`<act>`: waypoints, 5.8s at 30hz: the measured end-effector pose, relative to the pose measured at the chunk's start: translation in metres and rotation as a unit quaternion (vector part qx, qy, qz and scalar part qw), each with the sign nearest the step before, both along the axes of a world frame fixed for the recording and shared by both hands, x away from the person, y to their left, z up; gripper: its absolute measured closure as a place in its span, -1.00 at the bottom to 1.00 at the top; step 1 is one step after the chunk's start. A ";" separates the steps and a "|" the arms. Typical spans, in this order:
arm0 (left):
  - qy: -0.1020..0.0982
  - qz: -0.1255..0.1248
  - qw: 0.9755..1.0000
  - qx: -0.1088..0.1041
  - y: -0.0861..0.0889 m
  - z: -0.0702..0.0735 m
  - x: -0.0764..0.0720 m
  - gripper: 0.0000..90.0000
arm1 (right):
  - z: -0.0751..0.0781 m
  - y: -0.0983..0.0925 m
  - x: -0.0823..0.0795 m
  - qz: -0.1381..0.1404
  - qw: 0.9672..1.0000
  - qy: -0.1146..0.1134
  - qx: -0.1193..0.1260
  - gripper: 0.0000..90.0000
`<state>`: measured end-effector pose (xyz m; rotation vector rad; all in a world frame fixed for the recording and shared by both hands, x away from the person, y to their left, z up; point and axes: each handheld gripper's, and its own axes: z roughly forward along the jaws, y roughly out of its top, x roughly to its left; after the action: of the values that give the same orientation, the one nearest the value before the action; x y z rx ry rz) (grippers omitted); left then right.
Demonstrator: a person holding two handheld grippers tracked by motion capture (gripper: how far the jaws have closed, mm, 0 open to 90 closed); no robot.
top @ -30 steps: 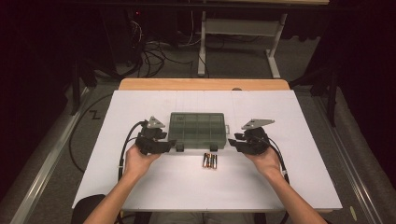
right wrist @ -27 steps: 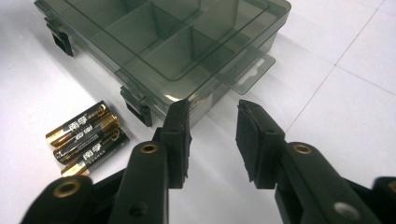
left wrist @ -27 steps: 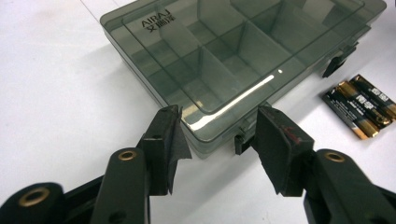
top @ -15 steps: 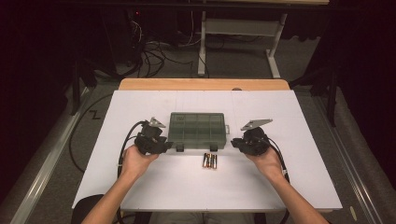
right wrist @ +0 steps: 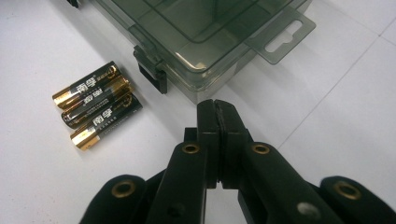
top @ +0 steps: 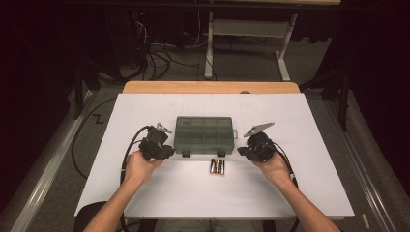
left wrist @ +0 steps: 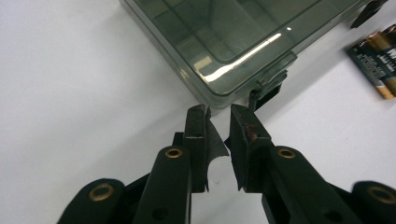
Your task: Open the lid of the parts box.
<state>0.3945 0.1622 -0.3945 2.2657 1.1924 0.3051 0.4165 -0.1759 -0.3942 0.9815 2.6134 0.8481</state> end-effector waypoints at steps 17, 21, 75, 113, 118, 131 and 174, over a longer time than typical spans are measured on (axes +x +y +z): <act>0.000 0.003 1.000 0.027 -0.005 -0.004 0.003 0.74 | -0.002 0.009 0.003 0.006 1.000 0.018 -0.010 1.00; -0.001 0.003 1.000 0.025 -0.005 -0.004 0.003 0.74 | -0.001 0.011 0.004 0.009 1.000 0.018 -0.012 1.00; -0.067 0.019 0.998 -0.011 -0.013 0.023 0.020 0.06 | 0.026 0.007 0.015 -0.026 0.997 -0.028 0.062 0.68; -0.076 0.035 0.996 -0.044 -0.007 0.042 0.042 -0.03 | 0.013 0.021 0.056 -0.113 0.990 0.052 0.064 0.57; -0.079 0.037 0.995 -0.045 -0.006 0.045 0.045 -0.01 | 0.010 0.028 0.060 -0.110 0.991 0.059 0.055 0.57; -0.092 0.047 0.993 -0.049 -0.007 0.044 0.055 0.20 | 0.008 0.032 0.068 -0.129 0.989 0.063 0.035 0.61; -0.069 0.083 0.993 -0.049 -0.006 0.030 0.111 0.54 | 0.009 0.036 0.069 -0.114 0.992 0.055 0.009 0.66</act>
<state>0.5053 0.1565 -0.3644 2.0310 1.2954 0.4497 0.4853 -0.1402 -0.3852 1.3372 2.5202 0.7825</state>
